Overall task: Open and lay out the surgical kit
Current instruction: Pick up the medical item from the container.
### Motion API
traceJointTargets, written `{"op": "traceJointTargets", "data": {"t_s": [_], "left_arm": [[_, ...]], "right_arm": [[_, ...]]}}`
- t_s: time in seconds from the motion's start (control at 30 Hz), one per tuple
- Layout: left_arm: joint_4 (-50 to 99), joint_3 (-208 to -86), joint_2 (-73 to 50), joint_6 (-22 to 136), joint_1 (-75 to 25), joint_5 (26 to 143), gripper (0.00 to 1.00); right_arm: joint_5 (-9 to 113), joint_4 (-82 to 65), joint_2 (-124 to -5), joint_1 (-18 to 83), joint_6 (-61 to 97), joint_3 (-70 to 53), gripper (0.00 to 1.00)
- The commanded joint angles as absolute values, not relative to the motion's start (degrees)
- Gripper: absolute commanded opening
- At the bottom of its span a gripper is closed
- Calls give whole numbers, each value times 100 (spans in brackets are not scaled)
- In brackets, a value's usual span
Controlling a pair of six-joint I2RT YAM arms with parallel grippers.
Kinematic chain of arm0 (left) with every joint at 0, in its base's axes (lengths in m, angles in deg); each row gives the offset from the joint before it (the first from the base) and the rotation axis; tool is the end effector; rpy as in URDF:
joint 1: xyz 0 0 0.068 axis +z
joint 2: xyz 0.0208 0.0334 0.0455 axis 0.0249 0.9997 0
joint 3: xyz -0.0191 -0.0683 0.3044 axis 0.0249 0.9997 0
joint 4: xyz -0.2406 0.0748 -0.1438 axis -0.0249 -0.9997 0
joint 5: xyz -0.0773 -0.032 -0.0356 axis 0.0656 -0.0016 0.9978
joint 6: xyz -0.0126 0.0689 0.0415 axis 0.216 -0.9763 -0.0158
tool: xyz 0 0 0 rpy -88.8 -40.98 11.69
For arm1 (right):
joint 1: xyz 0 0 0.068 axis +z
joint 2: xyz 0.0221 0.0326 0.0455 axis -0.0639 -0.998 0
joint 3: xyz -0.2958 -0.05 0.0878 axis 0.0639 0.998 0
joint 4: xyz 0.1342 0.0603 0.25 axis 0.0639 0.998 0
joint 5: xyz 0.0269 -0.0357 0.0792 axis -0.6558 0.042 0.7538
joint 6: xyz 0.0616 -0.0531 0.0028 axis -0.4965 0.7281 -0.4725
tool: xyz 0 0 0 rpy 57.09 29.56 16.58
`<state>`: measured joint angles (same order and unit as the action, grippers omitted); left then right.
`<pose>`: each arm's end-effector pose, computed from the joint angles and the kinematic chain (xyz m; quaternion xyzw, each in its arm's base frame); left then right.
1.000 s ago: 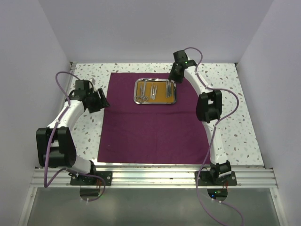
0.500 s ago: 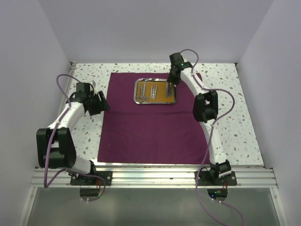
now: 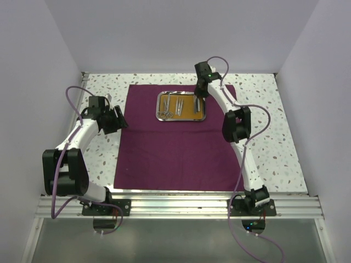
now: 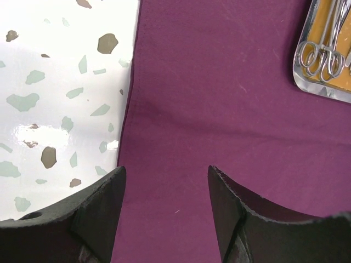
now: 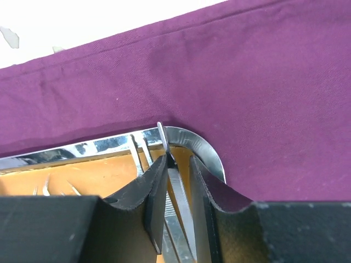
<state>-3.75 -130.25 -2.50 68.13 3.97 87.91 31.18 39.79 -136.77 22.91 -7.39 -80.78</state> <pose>0.3424 0.0007 0.2196 -0.1772 0.9318 -0.1496 0.2791 0.6240 0.2012 0.1650 0.1400 0.9371 0.0346 0.3178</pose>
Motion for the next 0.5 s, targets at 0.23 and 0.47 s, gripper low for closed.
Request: {"op": "traceJointTargets", "data": {"t_s": [0.23,0.47], "left_arm": [[-221,-13053,-183,6610,389,8644,65],[-230,-13123,-95,6610,397,8671,65]], "right_arm": [[2257,4324,-13918,2696,-126,-8140,24],[2258,4342,-13927,2696,-180,-8096,6]]}}
